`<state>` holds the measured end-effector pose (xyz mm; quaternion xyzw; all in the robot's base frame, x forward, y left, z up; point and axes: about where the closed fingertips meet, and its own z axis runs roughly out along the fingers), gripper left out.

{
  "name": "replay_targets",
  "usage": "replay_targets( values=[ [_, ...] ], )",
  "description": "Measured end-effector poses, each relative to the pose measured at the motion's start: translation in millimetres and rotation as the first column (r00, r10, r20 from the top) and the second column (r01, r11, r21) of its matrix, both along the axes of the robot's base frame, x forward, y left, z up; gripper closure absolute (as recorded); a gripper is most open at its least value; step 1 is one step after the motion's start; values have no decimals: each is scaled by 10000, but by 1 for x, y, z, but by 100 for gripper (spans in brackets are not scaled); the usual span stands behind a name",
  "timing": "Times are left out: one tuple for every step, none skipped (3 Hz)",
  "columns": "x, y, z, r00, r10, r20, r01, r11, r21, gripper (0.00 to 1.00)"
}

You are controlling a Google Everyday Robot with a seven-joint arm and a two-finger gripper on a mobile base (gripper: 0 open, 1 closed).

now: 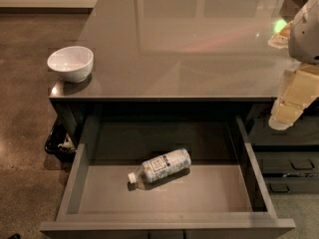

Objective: Pick blue plastic bottle from top drawer and place on counter

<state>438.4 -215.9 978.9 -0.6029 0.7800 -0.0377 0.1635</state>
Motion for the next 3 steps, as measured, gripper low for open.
replay_targets(
  values=[
    [0,0,0,10000,0,0,0,10000,1,0],
    [1,4,-20,9999,144,-28,-143,9990,423,0],
    [5,21,-82,9968,744,-291,-688,9847,1598,0]
  ],
)
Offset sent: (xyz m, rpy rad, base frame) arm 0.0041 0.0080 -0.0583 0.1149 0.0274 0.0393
